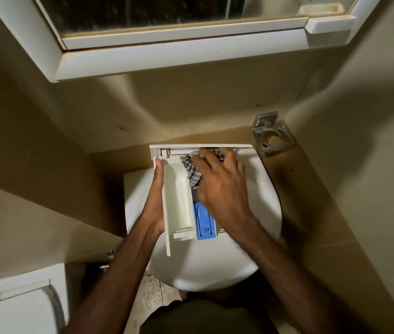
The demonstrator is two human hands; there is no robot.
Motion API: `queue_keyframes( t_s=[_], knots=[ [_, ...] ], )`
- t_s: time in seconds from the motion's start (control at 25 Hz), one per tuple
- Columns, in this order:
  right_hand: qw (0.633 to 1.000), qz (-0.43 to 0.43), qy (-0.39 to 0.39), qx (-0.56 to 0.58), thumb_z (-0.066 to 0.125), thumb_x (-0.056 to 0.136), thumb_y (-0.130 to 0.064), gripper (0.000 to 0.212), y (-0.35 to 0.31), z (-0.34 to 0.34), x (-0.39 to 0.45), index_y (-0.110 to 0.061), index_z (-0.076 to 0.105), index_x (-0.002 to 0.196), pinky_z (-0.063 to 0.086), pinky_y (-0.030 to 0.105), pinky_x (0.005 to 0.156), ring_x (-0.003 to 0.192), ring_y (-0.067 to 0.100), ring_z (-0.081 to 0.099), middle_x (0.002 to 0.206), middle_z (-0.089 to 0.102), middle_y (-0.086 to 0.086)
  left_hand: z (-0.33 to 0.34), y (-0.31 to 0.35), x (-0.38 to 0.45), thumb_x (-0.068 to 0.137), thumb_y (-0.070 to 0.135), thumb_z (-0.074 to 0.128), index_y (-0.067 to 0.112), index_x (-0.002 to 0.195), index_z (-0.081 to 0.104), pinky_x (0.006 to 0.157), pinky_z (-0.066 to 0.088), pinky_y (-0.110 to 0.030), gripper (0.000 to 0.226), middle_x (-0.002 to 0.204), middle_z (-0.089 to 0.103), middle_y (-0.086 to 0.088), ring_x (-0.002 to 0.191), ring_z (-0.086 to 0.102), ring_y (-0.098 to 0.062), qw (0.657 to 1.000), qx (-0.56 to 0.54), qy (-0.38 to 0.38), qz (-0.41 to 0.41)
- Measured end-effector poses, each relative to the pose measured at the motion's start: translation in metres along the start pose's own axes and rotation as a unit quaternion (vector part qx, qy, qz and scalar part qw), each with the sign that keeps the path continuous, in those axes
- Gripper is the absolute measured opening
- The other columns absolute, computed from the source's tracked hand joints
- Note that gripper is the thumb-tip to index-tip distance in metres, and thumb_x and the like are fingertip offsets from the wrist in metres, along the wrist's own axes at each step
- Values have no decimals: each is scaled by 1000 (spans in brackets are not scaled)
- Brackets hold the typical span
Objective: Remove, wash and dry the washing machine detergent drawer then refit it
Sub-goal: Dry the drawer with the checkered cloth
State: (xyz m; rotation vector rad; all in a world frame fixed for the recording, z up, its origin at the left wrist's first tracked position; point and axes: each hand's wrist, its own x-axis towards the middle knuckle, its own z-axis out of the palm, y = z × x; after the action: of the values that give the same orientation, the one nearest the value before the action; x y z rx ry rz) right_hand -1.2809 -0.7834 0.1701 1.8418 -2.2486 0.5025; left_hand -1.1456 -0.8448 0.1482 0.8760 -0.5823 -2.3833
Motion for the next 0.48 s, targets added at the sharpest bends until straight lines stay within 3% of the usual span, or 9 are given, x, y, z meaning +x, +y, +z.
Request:
queue_keyframes(
  t_s=[0.08, 0.12, 0.2, 0.28, 0.36, 0.4, 0.48],
  knots=[
    [995, 102, 14, 0, 63, 84, -11, 51, 3, -1, -1, -20, 63, 135, 49, 49, 86, 118, 36, 53, 134, 62, 1, 2, 4, -4, 91, 81, 30, 20, 120, 76, 90, 60, -43, 82, 122, 73, -13, 109, 72, -30, 1000, 4, -3, -9],
    [993, 119, 12, 0, 61, 86, -12, 50, 0, 0, 0, -19, 62, 135, 50, 50, 85, 117, 36, 52, 132, 62, 2, 2, 5, -5, 91, 81, 31, 19, 123, 74, 91, 59, -44, 82, 124, 72, -14, 110, 71, -31, 1000, 4, -2, -12],
    [997, 73, -2, 13, 56, 87, -11, 49, -15, 5, 2, -19, 63, 134, 51, 50, 89, 120, 37, 51, 133, 62, 3, 3, 2, -2, 94, 79, 35, 17, 137, 64, 112, 45, -47, 81, 139, 63, -14, 129, 60, -31, 1000, 20, 6, -1],
    [998, -37, -23, 35, 55, 87, -8, 48, -30, 9, 3, -19, 65, 132, 48, 49, 95, 124, 37, 49, 135, 62, 1, 4, -1, 3, 100, 70, 39, 13, 138, 62, 119, 38, -39, 72, 139, 62, -10, 135, 55, -23, 1000, -16, 2, 8],
    [988, -107, -64, 91, 56, 87, -6, 51, -25, 0, 8, -20, 65, 135, 44, 41, 101, 120, 34, 50, 135, 64, 0, 0, -4, 5, 101, 68, 36, 14, 125, 71, 104, 51, -34, 69, 122, 70, -8, 121, 65, -20, 999, -42, -5, 2],
    [981, -95, -86, 144, 58, 88, -6, 53, -17, -9, 11, -21, 63, 139, 42, 37, 102, 117, 31, 53, 135, 65, 0, -1, -2, 4, 99, 72, 32, 15, 121, 74, 97, 55, -35, 74, 119, 72, -10, 116, 68, -22, 1000, -19, -3, 4],
    [958, 14, -128, 258, 60, 93, -11, 55, 2, -32, 9, -24, 55, 146, 46, 39, 104, 118, 26, 59, 137, 65, -1, -3, 5, -1, 94, 79, 27, 17, 123, 74, 92, 58, -41, 83, 124, 71, -15, 115, 69, -29, 1000, 24, 13, 4]
  ],
)
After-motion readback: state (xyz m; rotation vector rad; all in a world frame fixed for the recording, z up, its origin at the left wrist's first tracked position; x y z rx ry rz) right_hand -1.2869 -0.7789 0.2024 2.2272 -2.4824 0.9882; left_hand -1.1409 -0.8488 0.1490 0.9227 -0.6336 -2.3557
